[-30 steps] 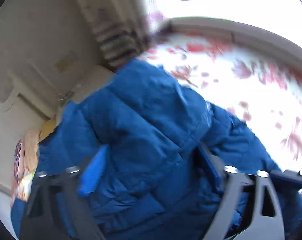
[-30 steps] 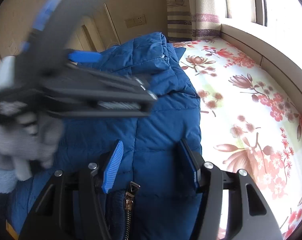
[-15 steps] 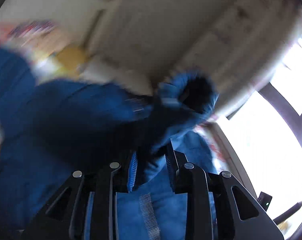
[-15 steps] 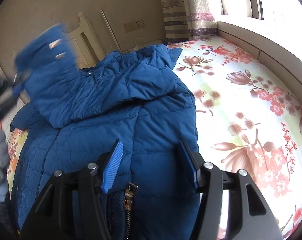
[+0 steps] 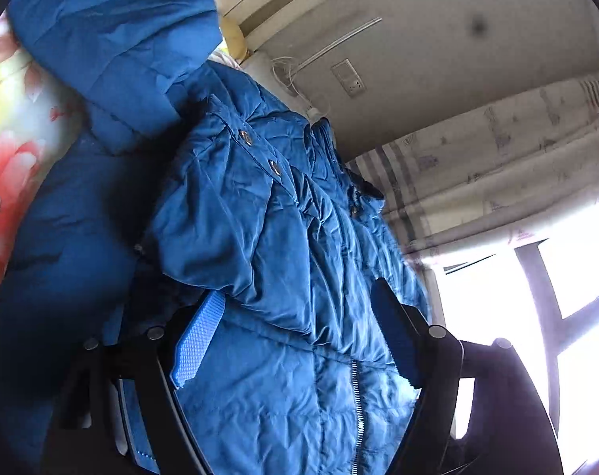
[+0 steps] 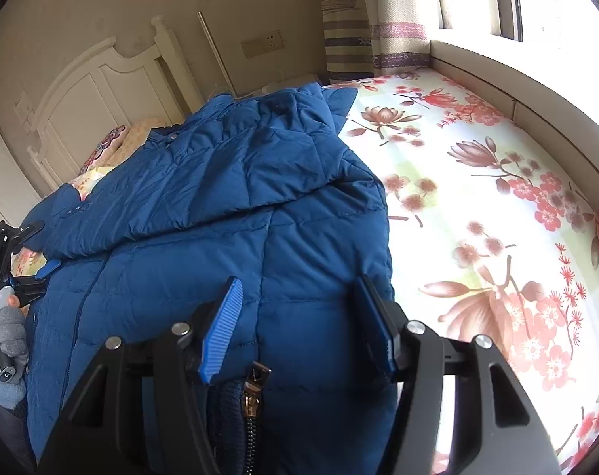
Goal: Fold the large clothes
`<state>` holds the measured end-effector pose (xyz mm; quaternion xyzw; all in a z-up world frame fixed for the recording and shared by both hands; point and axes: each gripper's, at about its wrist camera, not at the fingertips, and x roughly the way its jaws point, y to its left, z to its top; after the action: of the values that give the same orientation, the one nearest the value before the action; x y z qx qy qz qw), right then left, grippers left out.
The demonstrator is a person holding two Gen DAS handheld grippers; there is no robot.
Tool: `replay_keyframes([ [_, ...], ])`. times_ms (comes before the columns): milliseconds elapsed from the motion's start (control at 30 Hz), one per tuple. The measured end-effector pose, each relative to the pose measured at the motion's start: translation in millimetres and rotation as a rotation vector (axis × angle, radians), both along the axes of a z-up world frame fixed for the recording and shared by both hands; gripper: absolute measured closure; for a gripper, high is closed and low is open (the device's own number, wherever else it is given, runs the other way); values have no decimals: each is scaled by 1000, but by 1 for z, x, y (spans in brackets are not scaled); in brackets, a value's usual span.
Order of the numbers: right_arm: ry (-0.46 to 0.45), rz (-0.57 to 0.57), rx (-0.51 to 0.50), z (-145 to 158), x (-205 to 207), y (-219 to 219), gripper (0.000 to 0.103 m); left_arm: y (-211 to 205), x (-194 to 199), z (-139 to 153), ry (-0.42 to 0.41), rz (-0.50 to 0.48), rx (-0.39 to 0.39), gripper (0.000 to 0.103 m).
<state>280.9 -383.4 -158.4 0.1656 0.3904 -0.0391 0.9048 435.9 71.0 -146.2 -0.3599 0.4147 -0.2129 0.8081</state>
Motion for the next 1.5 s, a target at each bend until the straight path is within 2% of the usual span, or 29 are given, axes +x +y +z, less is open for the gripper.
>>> replay_keyframes([
  [33,4,-9,-5,1,0,0,45,-2,-15,-2,-2,-2,28,51],
  [67,5,-16,-13,2,-1,-2,45,-8,-16,-7,0,-5,78,67],
  [100,3,-26,-31,5,-1,-2,45,-11,-14,-9,5,-7,94,76],
  [167,4,-38,-76,9,3,-4,45,-13,-18,-12,-1,-15,110,81],
  [267,38,-50,-173,16,22,-7,45,-17,-24,-8,-43,-32,156,83],
  [400,145,-12,-278,9,63,-8,44,-21,-27,-6,-62,-37,191,83],
  [500,129,-8,-318,11,80,-9,41,-18,-30,-7,-55,-40,181,83],
  [600,125,-94,-323,8,87,-18,35,-16,-35,-6,-60,-49,196,83],
  [667,124,-160,-290,5,81,-25,34,-13,-39,-6,-63,-49,212,83],
  [767,107,-226,-313,6,68,-21,34,-13,-38,-6,-54,-48,213,83],
  [867,122,-193,-286,10,59,-17,35,-10,-46,-1,-36,-26,238,82],
  [967,83,-150,-260,25,46,-16,35,-1,-78,26,-116,106,362,77],
  [1000,57,-138,-254,31,43,-17,35,4,-94,41,-184,166,379,73],
  [1033,21,-133,-233,40,40,-21,35,5,-102,54,-235,186,375,66],
  [1067,-2,-136,-213,46,39,-26,38,4,-104,69,-283,183,378,46],
  [1100,-23,-139,-189,52,41,-31,43,0,-102,78,-310,164,385,33],
  [1167,-56,-119,-131,62,60,-40,50,-13,-88,90,-343,112,410,33],
  [1233,-85,-78,-66,68,85,-42,57,-35,-56,87,-304,42,500,32],
  [1300,-84,-45,29,69,117,-45,59,-54,-19,67,-216,-27,561,32],
  [1400,-47,-107,205,64,156,-71,61,-68,11,30,-126,-61,613,32],
  [1433,-33,-126,219,62,166,-77,62,-73,14,19,-116,-68,639,32],
  [1467,-21,-144,211,63,177,-81,64,-79,12,11,-144,-74,690,29],
  [1500,2,-159,164,65,191,-83,64,-85,11,10,-153,-85,718,24],
])
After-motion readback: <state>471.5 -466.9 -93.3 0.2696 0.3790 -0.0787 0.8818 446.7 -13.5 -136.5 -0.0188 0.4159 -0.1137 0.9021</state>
